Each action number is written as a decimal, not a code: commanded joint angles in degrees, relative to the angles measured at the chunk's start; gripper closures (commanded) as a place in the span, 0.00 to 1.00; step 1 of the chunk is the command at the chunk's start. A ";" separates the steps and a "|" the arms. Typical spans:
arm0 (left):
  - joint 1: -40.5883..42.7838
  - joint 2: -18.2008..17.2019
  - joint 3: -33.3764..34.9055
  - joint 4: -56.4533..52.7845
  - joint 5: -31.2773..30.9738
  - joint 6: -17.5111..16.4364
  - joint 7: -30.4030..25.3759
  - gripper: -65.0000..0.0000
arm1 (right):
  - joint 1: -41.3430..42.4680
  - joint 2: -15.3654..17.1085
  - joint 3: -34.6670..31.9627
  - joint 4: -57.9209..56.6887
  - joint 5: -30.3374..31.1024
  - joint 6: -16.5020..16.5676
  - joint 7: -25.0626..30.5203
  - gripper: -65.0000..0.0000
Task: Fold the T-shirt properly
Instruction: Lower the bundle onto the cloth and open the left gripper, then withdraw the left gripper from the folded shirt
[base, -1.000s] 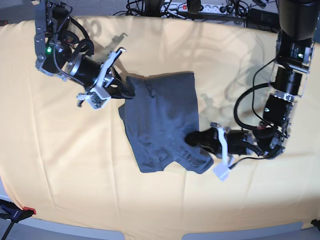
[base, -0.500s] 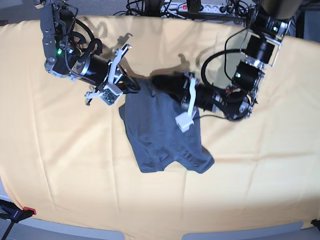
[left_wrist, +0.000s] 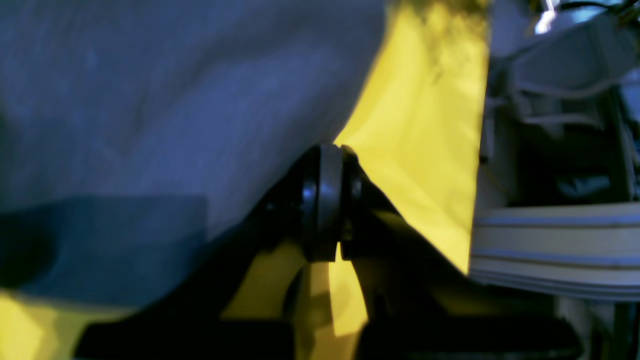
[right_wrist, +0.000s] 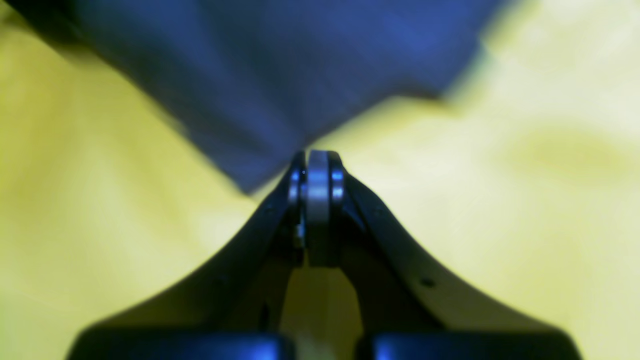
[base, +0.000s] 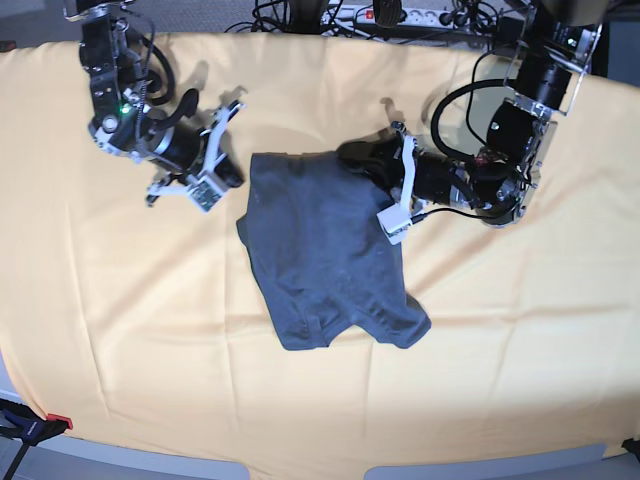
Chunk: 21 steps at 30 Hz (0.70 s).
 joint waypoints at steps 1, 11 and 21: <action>-0.68 -2.49 -0.48 -0.35 5.84 1.23 0.96 1.00 | 0.48 0.92 0.26 1.53 0.00 -0.94 0.37 1.00; -0.68 -7.87 -1.25 10.58 -18.41 1.23 11.91 1.00 | 0.46 0.07 0.13 9.92 7.21 -2.12 -0.48 1.00; -0.28 -9.88 -8.52 18.88 -14.67 1.23 10.88 1.00 | 2.58 -4.02 0.09 -0.63 -2.93 -6.97 1.90 1.00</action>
